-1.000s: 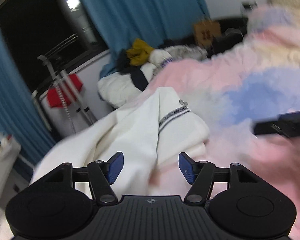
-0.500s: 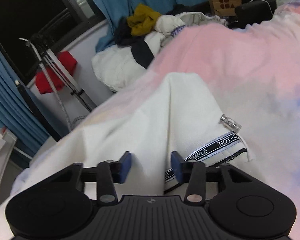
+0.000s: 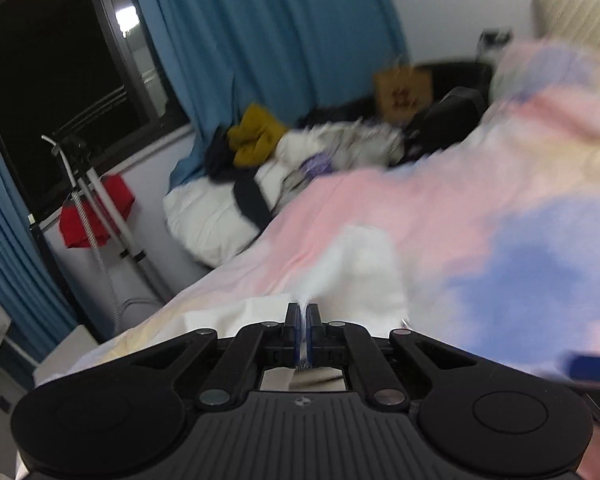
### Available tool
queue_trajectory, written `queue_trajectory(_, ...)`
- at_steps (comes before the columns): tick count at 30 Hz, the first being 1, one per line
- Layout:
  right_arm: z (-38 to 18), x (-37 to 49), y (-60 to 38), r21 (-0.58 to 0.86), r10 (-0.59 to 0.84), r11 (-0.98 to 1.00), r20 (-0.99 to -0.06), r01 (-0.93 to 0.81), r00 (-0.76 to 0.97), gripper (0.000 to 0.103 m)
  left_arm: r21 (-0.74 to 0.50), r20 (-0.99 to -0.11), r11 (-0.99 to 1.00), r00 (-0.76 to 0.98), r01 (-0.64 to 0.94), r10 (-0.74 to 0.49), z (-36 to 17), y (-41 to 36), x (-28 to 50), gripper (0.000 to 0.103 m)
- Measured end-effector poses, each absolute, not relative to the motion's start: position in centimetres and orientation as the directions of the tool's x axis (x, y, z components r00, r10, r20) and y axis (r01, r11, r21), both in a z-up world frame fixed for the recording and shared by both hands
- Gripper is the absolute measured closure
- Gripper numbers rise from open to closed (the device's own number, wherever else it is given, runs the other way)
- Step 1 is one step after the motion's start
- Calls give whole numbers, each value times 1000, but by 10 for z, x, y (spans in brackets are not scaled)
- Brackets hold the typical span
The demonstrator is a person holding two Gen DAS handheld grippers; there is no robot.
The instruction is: Fold clothes
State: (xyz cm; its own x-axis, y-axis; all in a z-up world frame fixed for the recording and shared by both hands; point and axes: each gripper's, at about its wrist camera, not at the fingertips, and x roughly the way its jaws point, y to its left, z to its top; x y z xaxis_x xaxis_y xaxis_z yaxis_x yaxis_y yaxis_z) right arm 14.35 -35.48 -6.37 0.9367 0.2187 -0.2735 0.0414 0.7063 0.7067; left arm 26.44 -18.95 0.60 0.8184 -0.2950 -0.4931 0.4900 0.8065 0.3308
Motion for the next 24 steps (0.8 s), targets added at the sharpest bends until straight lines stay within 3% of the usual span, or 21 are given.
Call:
queue_trajectory(4,-70,138,-363,862,383,501,-142,-76,913,19,268,-469,828,817,493,-335,6,-165,181,100)
queue_trajectory(10,-94,122,-366,984,540,165,-35,-65,841,19,152,-467,877,815,456,-343,-23,-144,101,100)
queue_trajectory(17,-118,129,-344,987,591,149,-133,55,795,19,30,-459,900,805,435,-374,-45,-124,69,99)
queue_trajectory(18,-124,133,-345,983,572,160,-169,93,803,26,14,-460,900,802,435,-380,-47,-122,65,99)
queue_trajectory(19,-126,137,-345,974,547,192,-208,121,810,44,-4,-460,901,799,434,-387,-48,-119,61,98)
queue_trajectory(20,-125,141,-346,963,522,233,-242,136,818,54,-20,-459,897,793,441,-400,-48,-116,57,96)
queue_trajectory(21,-124,144,-346,952,501,273,-262,137,825,75,-27,-455,899,796,436,-400,-46,-111,51,95)
queue_trajectory(22,-121,146,-346,941,478,307,-281,141,832,84,-31,-452,903,800,429,-395,-44,-106,45,93)
queue_trajectory(24,-114,147,-349,922,425,360,-297,142,855,89,-55,-452,912,804,407,-387,-39,-92,34,86)
